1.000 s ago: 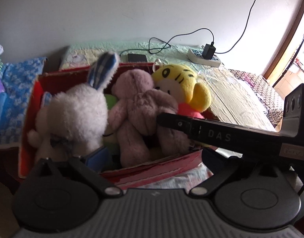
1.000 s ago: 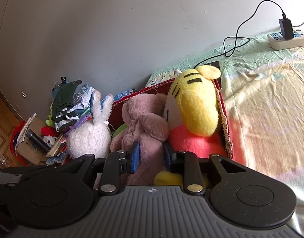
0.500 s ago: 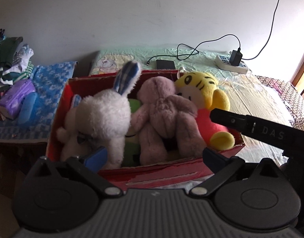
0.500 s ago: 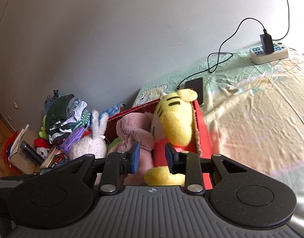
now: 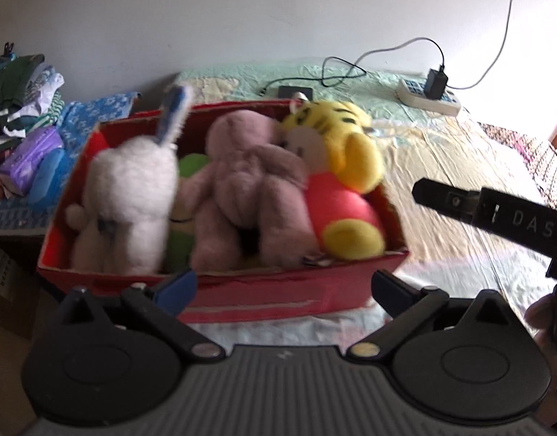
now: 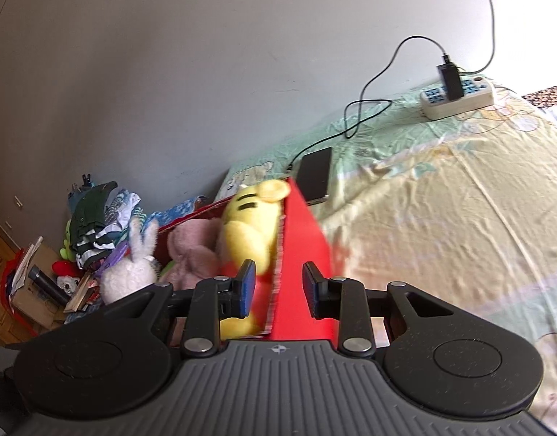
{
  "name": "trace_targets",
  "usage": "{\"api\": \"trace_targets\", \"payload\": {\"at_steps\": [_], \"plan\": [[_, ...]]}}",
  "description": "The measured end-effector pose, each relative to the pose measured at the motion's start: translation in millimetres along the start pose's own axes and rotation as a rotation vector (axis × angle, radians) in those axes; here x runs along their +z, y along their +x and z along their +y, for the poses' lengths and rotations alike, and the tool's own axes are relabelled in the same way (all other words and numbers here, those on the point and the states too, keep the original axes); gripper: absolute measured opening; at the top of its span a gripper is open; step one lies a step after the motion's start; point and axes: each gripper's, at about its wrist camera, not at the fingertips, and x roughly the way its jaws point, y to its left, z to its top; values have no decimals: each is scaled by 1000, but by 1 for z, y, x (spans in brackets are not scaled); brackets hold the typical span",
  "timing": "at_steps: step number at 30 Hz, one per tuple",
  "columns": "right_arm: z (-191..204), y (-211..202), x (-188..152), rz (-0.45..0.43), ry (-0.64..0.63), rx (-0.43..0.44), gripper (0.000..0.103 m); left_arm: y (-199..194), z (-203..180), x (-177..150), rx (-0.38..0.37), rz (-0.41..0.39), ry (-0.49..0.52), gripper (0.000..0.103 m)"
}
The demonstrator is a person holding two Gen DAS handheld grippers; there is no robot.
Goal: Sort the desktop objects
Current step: 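Open the right gripper and withdraw it from the box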
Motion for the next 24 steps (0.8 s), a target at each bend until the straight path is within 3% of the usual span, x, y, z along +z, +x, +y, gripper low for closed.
{"api": "trace_targets", "payload": {"at_steps": [16,24], "plan": [[-55,-17,1,92,-21,-108,35,7,-69,-14,8,50,16,102],[-86,-26,-6,131,-2,-203,41,28,-95,-24,44,142,9,102]]}}
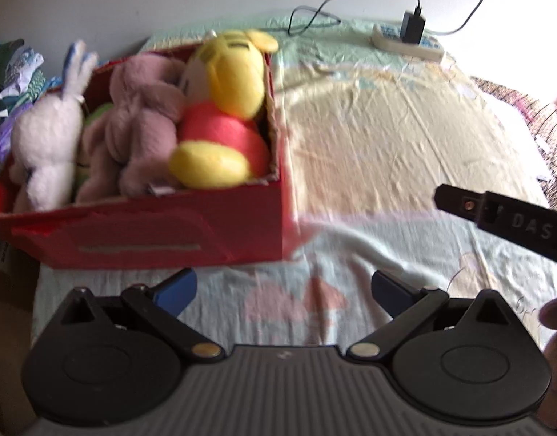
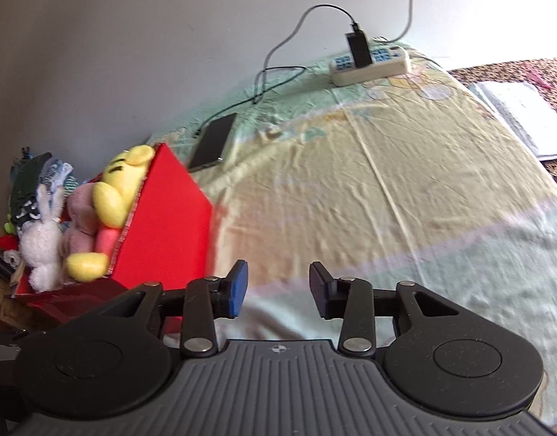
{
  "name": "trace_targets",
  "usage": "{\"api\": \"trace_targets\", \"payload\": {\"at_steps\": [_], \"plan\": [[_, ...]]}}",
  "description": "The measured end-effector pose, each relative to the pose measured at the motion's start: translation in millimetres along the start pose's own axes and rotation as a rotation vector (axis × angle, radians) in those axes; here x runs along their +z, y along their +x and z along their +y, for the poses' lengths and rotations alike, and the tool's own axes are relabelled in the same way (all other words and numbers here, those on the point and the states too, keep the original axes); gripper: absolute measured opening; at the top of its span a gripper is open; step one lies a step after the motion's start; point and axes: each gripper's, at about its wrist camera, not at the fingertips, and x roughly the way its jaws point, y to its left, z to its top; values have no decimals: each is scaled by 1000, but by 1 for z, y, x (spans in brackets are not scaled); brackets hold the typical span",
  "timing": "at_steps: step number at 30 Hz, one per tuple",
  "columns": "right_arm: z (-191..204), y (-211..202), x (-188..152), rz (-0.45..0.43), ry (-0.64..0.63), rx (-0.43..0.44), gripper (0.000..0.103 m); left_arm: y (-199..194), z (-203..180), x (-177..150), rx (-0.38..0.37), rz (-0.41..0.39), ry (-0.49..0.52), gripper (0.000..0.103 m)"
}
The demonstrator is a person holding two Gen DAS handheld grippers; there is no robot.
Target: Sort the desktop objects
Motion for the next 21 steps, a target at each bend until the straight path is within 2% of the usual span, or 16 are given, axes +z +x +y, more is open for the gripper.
{"api": "trace_targets", "payload": {"at_steps": [3,5,12,21], "plan": [[-11,-1,-3,12,9,-33,45,8,-9,-2,16,31,3,102],[-16,-1,-4,16,9,-57,53,13,-15,-4,25,52,13,102],[-23,-2,-10,37,-14,-69,54,20,-30,-11,42,80,36,102],[-21,3,-14,57,-46,-59,57,26,-31,-17,76,100,18,102]]}}
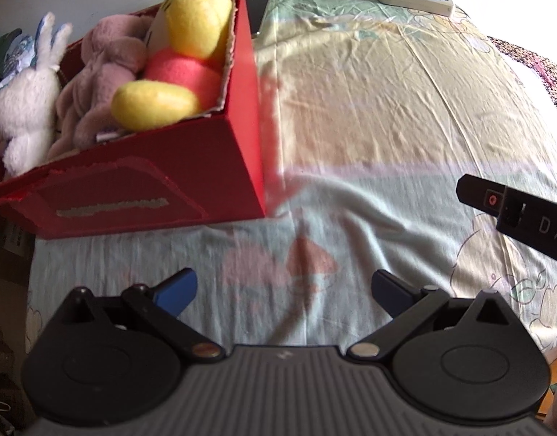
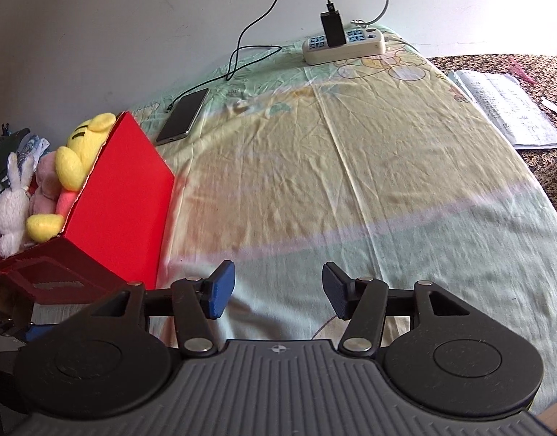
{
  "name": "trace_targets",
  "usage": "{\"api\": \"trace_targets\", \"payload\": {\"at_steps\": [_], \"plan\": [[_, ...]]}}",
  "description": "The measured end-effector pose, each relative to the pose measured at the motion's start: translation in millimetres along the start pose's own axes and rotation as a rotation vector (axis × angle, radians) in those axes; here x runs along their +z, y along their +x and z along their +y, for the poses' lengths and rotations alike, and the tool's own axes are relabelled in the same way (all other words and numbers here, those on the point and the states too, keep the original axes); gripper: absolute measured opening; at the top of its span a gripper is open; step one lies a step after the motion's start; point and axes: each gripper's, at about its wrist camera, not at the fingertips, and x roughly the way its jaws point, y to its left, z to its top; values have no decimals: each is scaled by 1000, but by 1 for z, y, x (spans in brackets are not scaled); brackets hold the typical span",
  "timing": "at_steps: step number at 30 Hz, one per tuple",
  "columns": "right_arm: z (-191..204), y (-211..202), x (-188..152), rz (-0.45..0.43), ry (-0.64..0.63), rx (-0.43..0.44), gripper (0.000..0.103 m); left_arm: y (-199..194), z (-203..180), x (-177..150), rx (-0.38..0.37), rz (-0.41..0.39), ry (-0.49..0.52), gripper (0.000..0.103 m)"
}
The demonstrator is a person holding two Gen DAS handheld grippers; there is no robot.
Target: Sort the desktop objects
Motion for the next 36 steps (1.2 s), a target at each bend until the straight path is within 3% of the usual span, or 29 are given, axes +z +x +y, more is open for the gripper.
{"api": "trace_targets", "payload": {"at_steps": [11,19,30,36], "plan": [[32,12,-9,42,-61,32,58,4,31,-10,35,27,-58,102],[49,7,-2,-6,-28,-36,67,0,58,-5,7,10,-34,102],[61,4,-9,-15,-72,-123,69,6,49,6,-54,5,43,102],[67,8,-8,-10,-81,-143,71,7,51,8,-51,-3,44,102]]}}
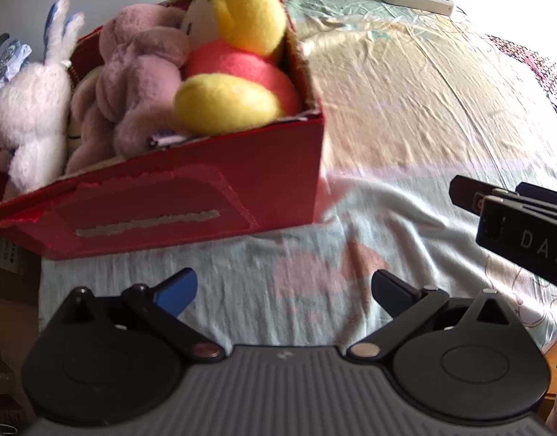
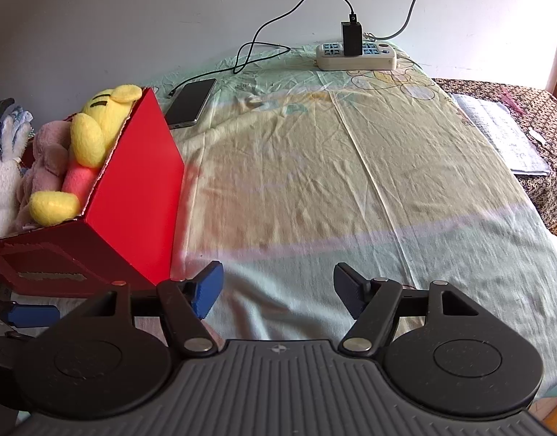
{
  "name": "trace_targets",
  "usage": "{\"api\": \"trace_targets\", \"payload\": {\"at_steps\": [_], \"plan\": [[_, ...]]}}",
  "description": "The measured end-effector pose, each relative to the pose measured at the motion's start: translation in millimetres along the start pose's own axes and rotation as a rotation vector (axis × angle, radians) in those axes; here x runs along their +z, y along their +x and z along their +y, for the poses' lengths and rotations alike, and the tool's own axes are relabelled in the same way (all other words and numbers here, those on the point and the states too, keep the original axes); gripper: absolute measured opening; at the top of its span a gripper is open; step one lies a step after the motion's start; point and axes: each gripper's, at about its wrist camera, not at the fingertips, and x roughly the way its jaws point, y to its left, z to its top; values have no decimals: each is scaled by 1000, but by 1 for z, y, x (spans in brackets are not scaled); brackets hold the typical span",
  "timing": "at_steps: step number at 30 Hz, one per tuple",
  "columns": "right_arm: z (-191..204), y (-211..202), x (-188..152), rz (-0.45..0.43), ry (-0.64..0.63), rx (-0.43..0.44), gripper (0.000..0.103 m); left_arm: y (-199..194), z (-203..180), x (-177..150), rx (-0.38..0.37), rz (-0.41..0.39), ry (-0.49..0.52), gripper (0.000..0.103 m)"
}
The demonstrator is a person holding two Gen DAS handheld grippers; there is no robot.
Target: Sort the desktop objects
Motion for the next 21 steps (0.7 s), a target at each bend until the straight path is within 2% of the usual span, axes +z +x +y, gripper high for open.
{"api": "trace_targets", "payload": {"at_steps": [7,21], "plan": [[14,3,3,-1,-26,-3,72,1,17,1,18,3,-42,102],[57,10,1,31,-106,45,73,-3,54,-9,36,12,-111,102]]}}
